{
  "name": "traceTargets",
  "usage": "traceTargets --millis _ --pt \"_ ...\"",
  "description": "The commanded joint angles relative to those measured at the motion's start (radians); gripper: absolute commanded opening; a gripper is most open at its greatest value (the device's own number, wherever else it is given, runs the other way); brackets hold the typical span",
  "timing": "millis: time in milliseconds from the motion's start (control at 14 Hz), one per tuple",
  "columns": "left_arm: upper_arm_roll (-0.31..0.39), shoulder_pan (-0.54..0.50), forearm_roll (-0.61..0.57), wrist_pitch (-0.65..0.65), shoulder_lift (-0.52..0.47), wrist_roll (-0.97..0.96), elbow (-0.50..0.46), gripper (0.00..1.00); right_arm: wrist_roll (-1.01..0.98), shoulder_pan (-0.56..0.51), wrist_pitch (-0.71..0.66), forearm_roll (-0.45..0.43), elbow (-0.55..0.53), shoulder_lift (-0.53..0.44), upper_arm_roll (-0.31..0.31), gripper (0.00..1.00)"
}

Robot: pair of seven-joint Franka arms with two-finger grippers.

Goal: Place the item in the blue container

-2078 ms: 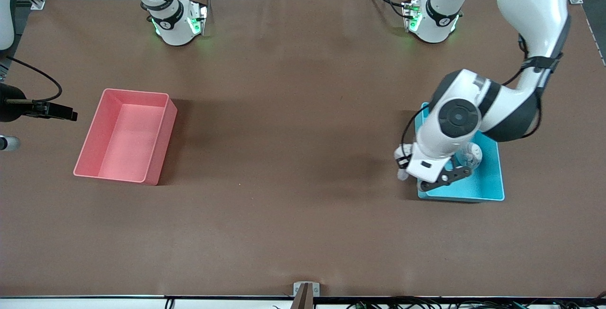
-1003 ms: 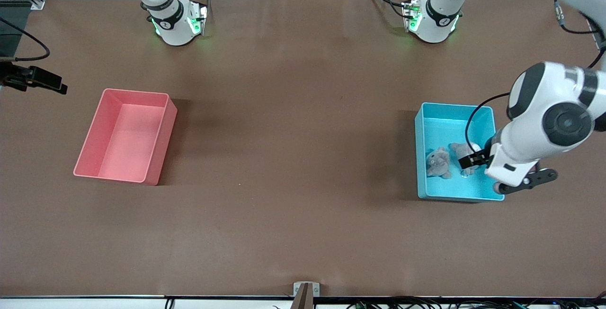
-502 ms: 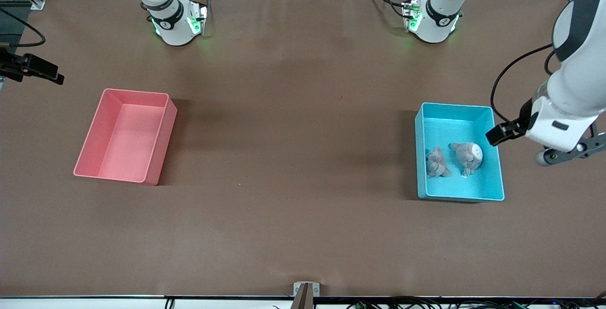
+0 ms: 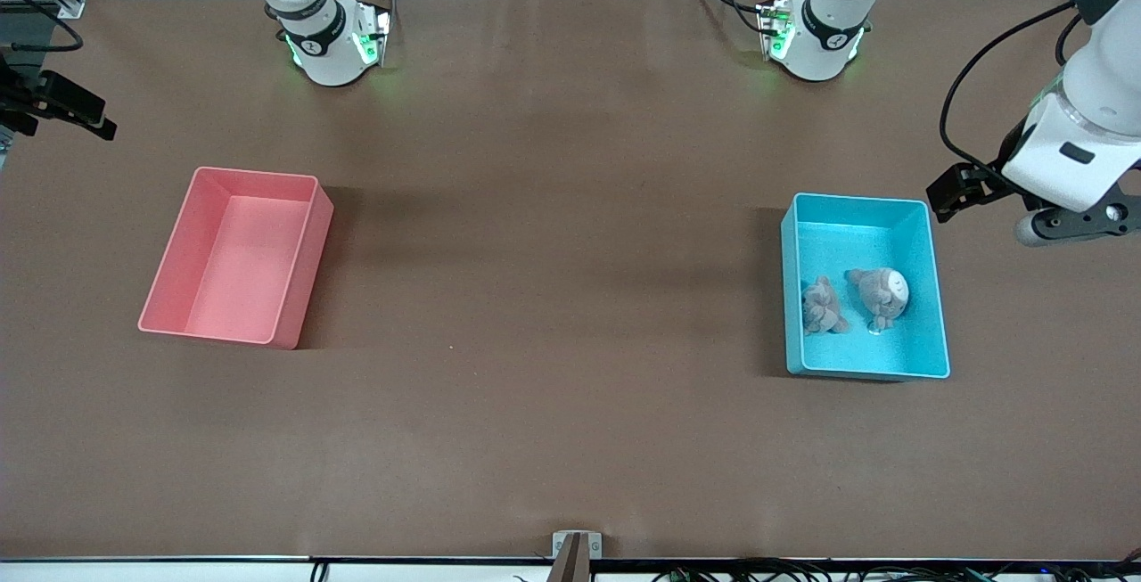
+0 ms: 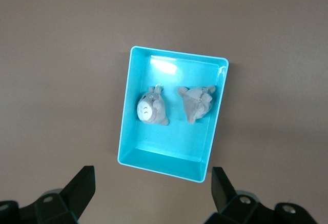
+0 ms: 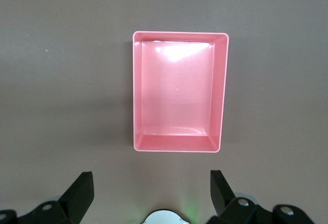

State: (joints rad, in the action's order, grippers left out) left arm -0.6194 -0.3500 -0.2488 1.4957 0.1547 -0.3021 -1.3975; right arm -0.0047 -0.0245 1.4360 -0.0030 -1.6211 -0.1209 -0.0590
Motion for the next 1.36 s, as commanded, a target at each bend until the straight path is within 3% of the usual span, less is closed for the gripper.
traceTargets --millis 0,215,287,502,645,1290 --pt "0.243 0.199 0.052 -0.032 -0.067 0.084 -0.020 1.00 0.006 0.006 0.035 0.006 -0.049 -0.036 -0.002 1.00" --pt "0.464 0.310 0.198 -0.054 -0.145 0.158 -0.104 1.00 0.000 0.011 0.043 0.001 -0.040 -0.032 -0.002 1.00" --pt "0.489 0.333 0.201 -0.039 -0.180 0.159 -0.156 1.00 0.000 0.018 0.044 0.000 -0.040 -0.032 -0.002 1.00" --pt "0.503 0.338 0.244 -0.009 -0.279 0.159 -0.274 1.00 0.000 0.028 0.038 0.000 -0.040 -0.032 -0.002 1.00" --pt "0.555 0.373 0.264 -0.006 -0.322 0.159 -0.311 1.00 -0.003 0.026 0.032 0.000 -0.040 -0.032 -0.002 1.00" --pt "0.526 0.371 0.217 -0.018 -0.290 0.158 -0.221 1.00 -0.053 0.023 -0.025 0.006 -0.002 -0.039 -0.004 1.00"
